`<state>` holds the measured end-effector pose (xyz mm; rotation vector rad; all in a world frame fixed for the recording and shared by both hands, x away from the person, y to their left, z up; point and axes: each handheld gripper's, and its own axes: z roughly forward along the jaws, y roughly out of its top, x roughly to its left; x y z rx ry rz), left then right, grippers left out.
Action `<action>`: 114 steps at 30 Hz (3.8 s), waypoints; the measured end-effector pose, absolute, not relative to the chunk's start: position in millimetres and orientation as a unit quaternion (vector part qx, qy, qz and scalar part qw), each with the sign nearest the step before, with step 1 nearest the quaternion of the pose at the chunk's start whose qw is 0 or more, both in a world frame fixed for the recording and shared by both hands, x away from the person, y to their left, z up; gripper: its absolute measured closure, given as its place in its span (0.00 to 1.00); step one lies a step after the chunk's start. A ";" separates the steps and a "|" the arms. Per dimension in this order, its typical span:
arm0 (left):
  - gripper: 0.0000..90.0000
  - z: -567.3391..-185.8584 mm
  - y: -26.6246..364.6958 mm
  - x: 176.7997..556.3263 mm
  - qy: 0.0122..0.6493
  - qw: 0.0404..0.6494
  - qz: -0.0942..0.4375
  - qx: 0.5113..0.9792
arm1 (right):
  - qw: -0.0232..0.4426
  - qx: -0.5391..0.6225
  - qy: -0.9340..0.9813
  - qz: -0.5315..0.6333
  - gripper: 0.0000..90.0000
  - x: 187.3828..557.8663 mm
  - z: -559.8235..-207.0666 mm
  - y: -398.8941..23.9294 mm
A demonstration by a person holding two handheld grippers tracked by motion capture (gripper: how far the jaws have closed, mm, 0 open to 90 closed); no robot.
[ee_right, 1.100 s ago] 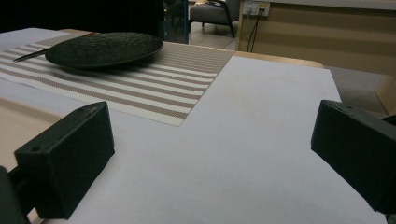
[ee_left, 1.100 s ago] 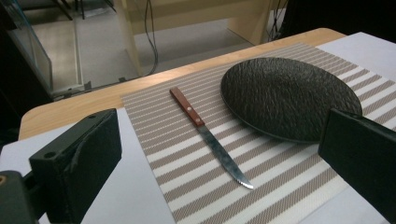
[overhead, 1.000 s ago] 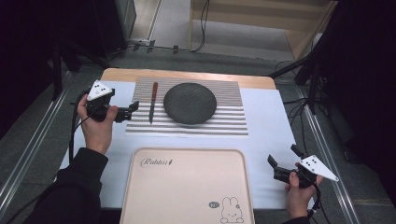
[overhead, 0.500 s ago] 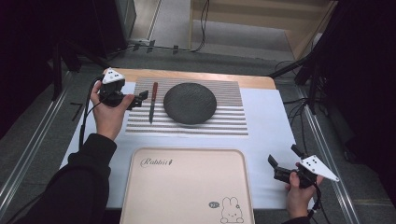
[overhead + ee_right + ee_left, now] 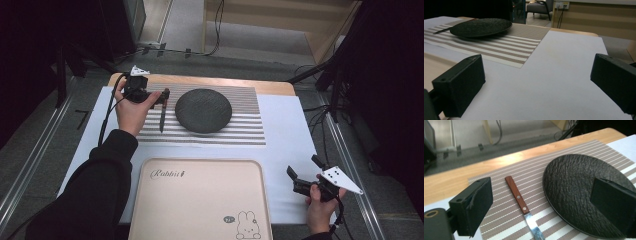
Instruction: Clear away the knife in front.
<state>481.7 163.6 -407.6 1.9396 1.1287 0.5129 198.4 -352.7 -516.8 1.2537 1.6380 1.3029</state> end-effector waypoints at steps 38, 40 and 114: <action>0.74 -467.7 140.0 533.0 0.549 0.249 0.131 0.787 | 0.346 0.482 0.630 0.502 0.00 198.2 -517.0 -352.6; 0.75 -469.6 138.1 533.3 0.549 0.248 0.128 0.788 | 0.346 0.482 0.630 0.502 0.00 198.2 -516.9 -352.6; 0.86 -410.2 175.9 431.7 0.467 0.318 0.147 0.812 | 0.348 0.479 0.636 0.494 0.00 199.2 -516.9 -350.2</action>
